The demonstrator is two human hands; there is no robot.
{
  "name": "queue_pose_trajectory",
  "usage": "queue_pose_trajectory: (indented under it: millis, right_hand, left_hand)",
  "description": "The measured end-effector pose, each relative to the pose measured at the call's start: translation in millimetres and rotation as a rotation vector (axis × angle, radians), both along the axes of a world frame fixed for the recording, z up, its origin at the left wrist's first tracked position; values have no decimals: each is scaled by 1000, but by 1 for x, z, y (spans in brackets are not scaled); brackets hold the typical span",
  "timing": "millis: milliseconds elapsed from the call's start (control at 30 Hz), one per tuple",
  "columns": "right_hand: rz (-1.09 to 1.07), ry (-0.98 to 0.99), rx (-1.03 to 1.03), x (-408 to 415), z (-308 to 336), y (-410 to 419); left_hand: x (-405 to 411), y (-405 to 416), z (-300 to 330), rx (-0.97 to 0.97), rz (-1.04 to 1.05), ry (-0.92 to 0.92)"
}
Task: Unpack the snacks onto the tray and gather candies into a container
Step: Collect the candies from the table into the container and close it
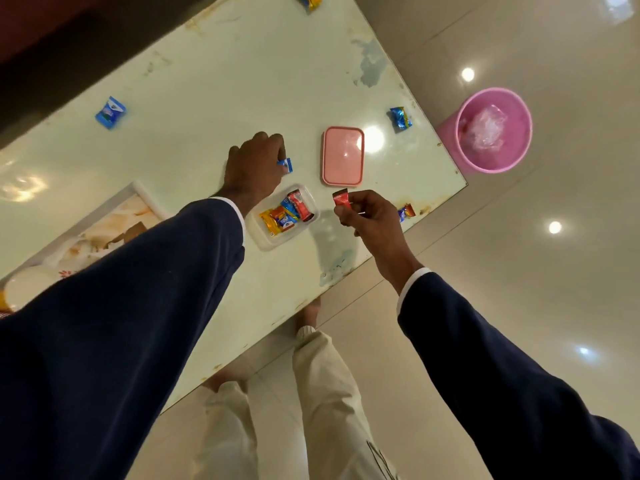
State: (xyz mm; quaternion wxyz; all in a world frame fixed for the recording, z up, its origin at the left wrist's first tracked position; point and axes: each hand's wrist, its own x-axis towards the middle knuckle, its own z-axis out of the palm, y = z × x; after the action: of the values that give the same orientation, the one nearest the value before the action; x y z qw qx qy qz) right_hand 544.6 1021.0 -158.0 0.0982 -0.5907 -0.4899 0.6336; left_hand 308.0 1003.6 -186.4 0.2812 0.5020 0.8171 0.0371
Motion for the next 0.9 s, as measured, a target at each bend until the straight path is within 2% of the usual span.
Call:
queue_pose_trajectory:
  millis: [233,467,767,900]
  right_hand:
    - [199,-117,101,-40,11,-9]
    - [279,-261,294,-77,7,-37]
    - [330,-427,406,-78,3,-48]
    - [302,-327,488,-76,12,-40]
  left_hand:
    - [-6,-52,40,223,458,-261]
    - [25,-106,38,162,671,-401]
    - [33,-116,36,177,599,-223]
    - [14,-126,40,288,610,-212]
